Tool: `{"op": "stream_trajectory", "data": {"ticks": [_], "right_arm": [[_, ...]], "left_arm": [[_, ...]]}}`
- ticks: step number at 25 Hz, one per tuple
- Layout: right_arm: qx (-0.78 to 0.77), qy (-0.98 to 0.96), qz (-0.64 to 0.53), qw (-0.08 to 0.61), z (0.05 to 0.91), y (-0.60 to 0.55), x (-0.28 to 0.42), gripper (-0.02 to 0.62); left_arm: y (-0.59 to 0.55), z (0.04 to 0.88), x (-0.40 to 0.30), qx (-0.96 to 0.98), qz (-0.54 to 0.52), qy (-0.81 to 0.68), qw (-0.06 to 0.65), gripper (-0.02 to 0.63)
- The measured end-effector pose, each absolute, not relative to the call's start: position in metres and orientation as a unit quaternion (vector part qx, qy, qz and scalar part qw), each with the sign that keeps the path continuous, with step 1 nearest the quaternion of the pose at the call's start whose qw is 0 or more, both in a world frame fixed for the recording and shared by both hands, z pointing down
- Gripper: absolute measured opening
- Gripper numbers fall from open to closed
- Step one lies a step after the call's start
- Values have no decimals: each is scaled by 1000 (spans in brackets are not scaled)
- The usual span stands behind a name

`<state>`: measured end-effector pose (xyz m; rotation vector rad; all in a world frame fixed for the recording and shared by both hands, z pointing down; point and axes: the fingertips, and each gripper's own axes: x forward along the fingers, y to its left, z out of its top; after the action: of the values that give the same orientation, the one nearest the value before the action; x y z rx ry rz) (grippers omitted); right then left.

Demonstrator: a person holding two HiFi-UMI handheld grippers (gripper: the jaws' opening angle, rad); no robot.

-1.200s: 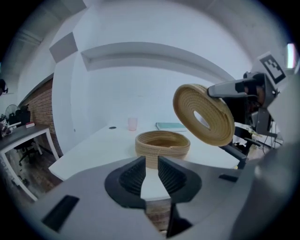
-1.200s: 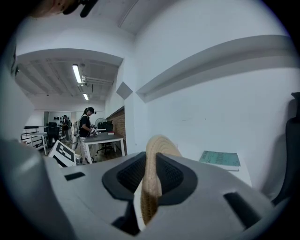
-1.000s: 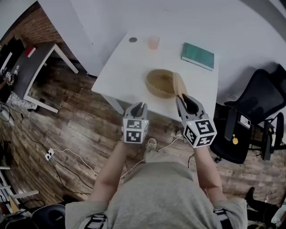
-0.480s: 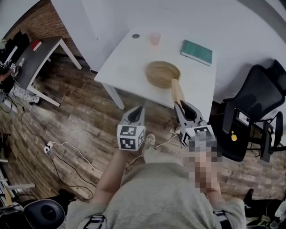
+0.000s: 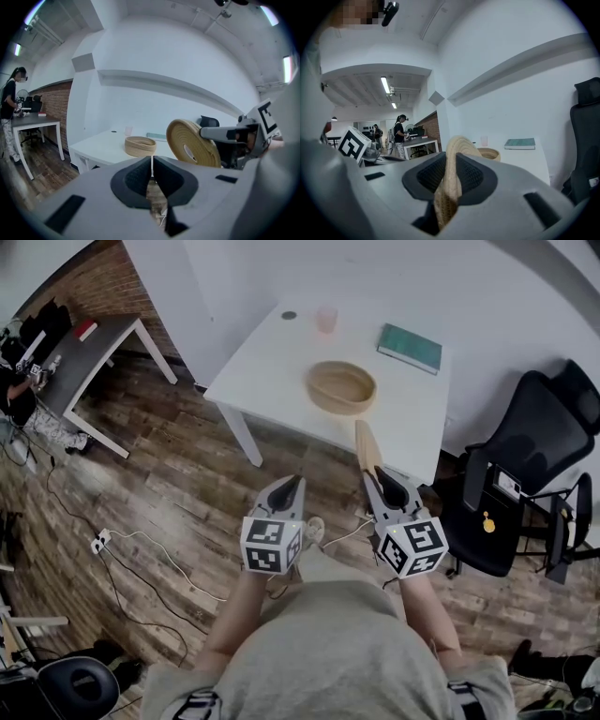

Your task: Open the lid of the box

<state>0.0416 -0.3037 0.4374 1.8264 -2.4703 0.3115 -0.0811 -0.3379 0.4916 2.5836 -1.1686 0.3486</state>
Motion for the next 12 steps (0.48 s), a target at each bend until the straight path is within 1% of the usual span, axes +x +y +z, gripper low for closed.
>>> {"op": "stream_trajectory", "data": {"ticks": [12], "right_arm": [[582, -806, 102, 27, 442, -279, 32, 74]], "left_arm": [[-312, 473, -86, 898, 95, -404, 149, 12]]}}
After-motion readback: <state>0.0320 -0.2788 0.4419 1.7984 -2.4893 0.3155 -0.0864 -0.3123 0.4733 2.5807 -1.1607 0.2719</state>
